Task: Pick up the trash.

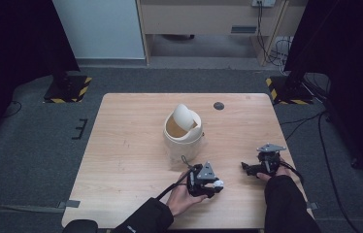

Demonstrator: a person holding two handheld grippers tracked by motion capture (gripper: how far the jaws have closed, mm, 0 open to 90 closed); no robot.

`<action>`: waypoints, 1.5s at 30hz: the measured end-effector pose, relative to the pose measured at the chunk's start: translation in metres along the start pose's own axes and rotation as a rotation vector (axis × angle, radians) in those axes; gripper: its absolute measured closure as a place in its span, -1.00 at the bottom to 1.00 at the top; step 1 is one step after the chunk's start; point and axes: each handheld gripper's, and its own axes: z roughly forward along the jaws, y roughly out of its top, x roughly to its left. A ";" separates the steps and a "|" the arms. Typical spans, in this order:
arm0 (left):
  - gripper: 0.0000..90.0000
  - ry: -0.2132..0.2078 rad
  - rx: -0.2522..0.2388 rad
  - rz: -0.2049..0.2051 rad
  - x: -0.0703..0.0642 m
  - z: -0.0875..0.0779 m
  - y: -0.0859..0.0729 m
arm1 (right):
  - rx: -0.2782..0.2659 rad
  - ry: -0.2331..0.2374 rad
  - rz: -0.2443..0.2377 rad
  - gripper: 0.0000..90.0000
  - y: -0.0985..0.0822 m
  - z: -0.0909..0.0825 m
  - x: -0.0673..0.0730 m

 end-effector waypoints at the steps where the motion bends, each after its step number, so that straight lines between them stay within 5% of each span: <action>1: 0.39 0.002 -0.002 0.001 0.001 -0.004 0.000 | -0.001 0.000 -0.002 -0.99 0.000 0.000 0.000; 25: 0.39 0.107 -0.141 -0.114 0.028 -0.114 -0.034 | 0.001 0.000 -0.003 -0.99 0.000 0.000 0.000; 45: 0.39 0.176 -0.263 -0.173 0.042 -0.156 -0.040 | 0.001 0.000 -0.002 -0.99 0.000 0.000 0.000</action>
